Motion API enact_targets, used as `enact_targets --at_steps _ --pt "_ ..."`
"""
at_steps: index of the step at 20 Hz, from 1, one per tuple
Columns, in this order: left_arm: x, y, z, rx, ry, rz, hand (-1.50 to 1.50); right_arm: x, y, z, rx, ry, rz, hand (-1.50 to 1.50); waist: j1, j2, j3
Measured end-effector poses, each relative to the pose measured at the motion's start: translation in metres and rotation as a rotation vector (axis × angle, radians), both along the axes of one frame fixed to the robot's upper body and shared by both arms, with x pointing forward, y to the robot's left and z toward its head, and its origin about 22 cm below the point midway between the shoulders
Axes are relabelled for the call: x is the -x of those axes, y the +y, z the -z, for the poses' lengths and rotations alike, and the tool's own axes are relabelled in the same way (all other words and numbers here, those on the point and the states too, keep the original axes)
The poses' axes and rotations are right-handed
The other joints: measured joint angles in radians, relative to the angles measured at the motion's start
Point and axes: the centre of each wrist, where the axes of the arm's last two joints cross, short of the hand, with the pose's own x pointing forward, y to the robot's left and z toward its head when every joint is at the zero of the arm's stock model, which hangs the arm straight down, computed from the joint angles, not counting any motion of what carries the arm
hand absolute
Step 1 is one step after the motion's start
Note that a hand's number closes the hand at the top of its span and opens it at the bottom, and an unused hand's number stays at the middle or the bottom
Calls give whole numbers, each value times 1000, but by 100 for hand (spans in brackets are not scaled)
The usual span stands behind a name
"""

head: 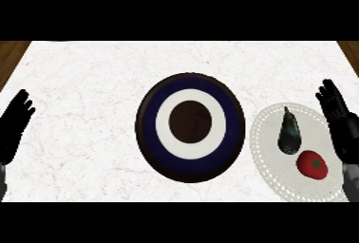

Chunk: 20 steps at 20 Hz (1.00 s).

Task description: Pick the tomato from the placemat and place it in the plate

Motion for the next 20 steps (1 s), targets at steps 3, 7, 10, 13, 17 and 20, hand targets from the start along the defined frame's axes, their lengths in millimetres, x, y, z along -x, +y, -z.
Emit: enact_targets --at_steps 3,7,10,13,17,20 --pt "-9 -14 -9 -11 -66 71 0 -12 22 -4 -15 -21 -54 150 7 -13 -4" --pt "-29 -46 -43 -37 -246 224 0 -24 46 -9 99 -36 -134 150 14 -20 -15" --pt "-33 -65 -52 -24 -308 304 0 -19 29 5 377 57 -35 150 15 -22 -18" --pt "-33 -82 -57 -13 -343 354 0 -15 62 34 343 55 100 -150 17 -24 -12" --pt "-32 -93 -58 -2 -364 374 0 2 101 61 213 -46 209 -150 7 -26 -8" --pt "-32 -93 -61 -4 -372 377 0 9 106 61 174 -136 256 -150 4 -27 -7"
